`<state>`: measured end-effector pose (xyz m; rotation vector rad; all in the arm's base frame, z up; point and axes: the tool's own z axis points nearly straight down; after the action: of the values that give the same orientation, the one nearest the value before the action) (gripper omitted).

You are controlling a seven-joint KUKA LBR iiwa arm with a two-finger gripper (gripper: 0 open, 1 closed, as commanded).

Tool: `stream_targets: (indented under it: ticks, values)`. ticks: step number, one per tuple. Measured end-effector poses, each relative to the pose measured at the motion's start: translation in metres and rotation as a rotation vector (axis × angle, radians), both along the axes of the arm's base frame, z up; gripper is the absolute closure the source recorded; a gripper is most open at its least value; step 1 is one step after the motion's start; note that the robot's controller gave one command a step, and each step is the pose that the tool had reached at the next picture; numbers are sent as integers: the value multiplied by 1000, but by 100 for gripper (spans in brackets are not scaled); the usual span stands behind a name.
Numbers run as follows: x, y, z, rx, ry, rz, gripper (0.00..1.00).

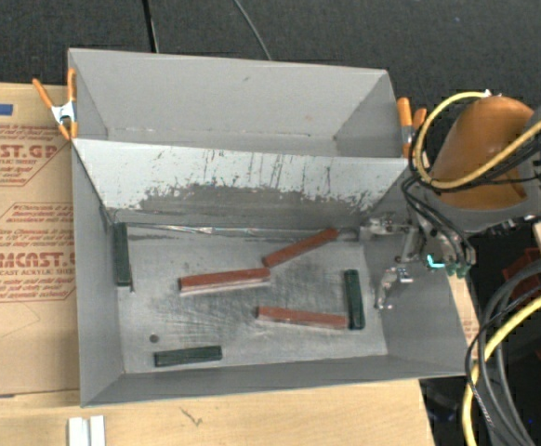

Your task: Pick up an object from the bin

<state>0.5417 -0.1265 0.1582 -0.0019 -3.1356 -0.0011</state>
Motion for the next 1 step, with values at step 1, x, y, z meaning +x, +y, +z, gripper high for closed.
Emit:
stream_targets:
  ticks: [1]
  values:
    - [2, 0, 4, -1, -7, 1, 0]
